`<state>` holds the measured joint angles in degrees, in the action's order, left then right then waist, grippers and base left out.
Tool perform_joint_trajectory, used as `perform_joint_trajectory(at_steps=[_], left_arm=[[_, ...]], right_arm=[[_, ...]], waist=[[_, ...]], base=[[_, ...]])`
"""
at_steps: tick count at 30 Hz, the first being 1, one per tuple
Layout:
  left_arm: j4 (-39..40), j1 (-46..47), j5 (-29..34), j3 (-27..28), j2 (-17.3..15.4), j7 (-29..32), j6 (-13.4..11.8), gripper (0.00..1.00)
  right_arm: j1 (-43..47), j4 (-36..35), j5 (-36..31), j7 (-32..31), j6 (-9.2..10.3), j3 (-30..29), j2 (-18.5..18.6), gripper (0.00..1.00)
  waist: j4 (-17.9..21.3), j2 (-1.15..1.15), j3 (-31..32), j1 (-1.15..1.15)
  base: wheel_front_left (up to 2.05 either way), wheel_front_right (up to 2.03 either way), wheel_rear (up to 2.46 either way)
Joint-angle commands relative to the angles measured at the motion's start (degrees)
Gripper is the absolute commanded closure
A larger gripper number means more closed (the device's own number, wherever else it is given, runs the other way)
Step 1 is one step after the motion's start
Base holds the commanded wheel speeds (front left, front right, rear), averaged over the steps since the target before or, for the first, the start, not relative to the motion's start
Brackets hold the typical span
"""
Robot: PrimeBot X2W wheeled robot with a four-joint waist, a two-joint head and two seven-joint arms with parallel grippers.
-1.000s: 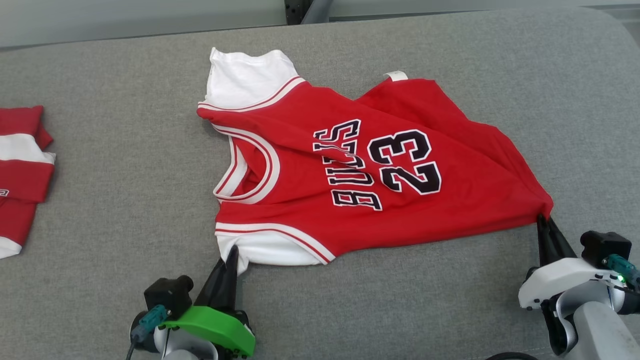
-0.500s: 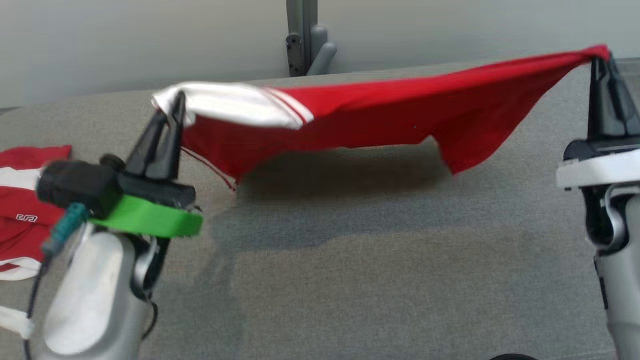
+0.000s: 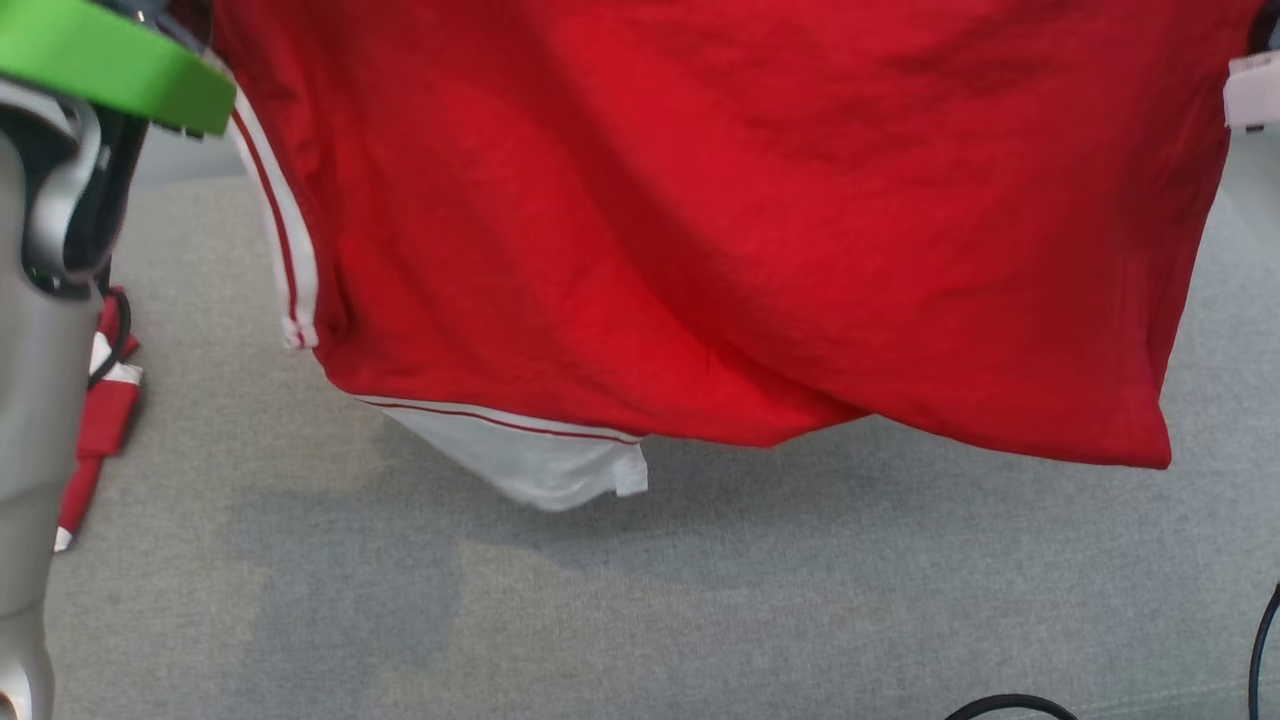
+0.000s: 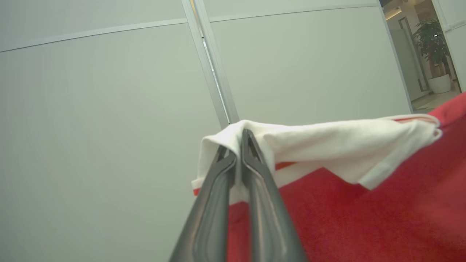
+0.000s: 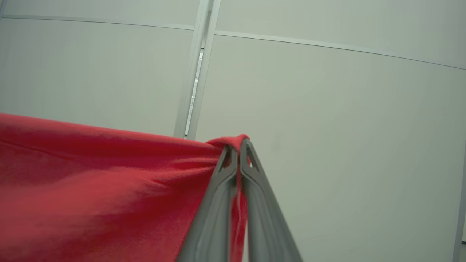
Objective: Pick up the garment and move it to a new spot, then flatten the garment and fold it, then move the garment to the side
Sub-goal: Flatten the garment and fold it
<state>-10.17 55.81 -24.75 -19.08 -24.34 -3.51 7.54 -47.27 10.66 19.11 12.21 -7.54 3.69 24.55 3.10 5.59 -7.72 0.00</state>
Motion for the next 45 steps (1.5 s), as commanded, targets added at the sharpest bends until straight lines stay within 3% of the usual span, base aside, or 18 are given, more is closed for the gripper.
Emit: perform_joint_trajectory(at_steps=[1,5,6,9,14,18,23,30,39,45], left_arm=[[-0.60,1.03,-0.32,-0.36,-0.16,0.62,-0.05,1.00],[-4.53,7.09,-0.98,-2.46,0.21,3.54,-0.05,1.00],[-7.25,11.50,0.08,-3.26,0.66,3.06,-0.05,1.00],[-12.47,19.30,2.60,-3.35,1.11,-0.77,-0.20,1.00],[-20.12,32.13,7.25,-5.20,2.78,-8.52,-0.17,1.00],[-25.90,34.70,5.70,-4.55,4.50,-10.96,-0.12,1.00],[-31.90,26.37,-1.21,-3.73,6.47,-11.73,-0.08,1.00],[-36.22,4.99,-16.01,-5.94,9.28,-11.73,-0.07,1.00],[-38.30,-17.05,-31.80,-11.93,10.66,-10.66,-0.06,1.00],[-38.32,-25.45,-37.78,-15.14,10.90,-10.03,-0.06,1.00]], right_arm=[[-0.93,0.54,-0.13,-0.32,0.10,0.49,0.61,1.00],[-6.94,5.05,0.13,-1.34,0.10,3.36,1.40,1.00],[-11.75,8.08,-1.05,-0.78,0.10,4.78,2.16,1.00],[-20.37,13.10,-3.31,1.21,0.10,4.54,1.75,1.00],[-33.78,17.50,-10.32,2.93,0.10,1.11,1.45,1.00],[-35.30,17.87,-12.31,2.96,0.10,-0.97,0.32,1.00],[-26.15,20.15,-10.28,2.97,0.11,0.36,-0.06,1.00],[-6.01,21.42,-5.56,3.00,0.11,6.21,-0.95,1.00],[14.61,19.48,0.53,3.01,0.11,4.20,-3.30,1.00],[22.28,19.76,1.25,3.01,0.11,3.50,-4.95,1.00]], waist=[[-0.65,-0.01,-5.71,0.00],[-0.95,-0.01,-14.30,0.00],[-1.02,-0.01,-18.54,0.00],[-0.89,-0.01,-23.30,0.00],[-0.59,-0.01,-26.85,0.00],[-0.29,-0.01,-27.64,0.00],[0.09,-0.01,-27.36,0.00],[-0.07,-0.01,-22.58,0.00],[-0.08,-0.01,-12.93,0.00],[0.12,-0.01,-7.50,0.00]], base=[[0.00,0.00,0.00],[0.00,0.00,0.00],[0.00,0.00,0.00],[0.00,0.00,0.00],[0.00,0.00,0.00],[0.00,0.00,0.00],[0.00,0.00,0.00],[0.00,0.00,0.00],[0.00,0.00,0.00],[0.00,0.00,0.00]])
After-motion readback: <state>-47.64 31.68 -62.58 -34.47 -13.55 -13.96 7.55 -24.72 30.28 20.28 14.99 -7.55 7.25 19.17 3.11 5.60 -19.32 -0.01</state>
